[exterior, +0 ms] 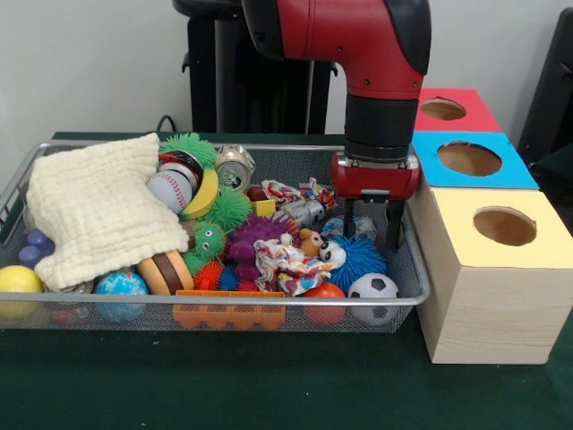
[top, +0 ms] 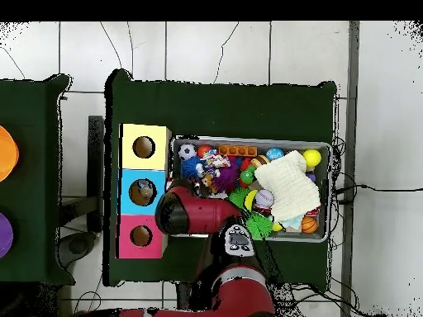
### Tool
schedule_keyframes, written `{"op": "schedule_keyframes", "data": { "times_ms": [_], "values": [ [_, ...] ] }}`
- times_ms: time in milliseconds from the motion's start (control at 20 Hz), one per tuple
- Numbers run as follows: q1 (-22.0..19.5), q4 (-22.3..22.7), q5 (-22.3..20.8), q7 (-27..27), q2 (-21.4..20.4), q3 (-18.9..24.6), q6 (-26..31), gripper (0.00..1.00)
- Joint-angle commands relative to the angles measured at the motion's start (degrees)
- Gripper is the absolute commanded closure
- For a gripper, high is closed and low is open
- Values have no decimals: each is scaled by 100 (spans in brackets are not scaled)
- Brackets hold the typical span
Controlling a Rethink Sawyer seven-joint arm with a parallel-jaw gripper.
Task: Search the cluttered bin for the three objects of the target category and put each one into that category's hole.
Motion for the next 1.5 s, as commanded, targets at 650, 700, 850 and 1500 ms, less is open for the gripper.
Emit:
{"op": "schedule_keyframes", "data": {
  "times_ms": [650,700,850,1500],
  "values": [
    [-461,500,-754,443,490,439,502,0],
    [-462,508,-756,457,494,440,500,0],
    [-474,543,-777,484,488,445,485,0],
    [-432,435,-978,280,703,403,562,0]
  ]
}}
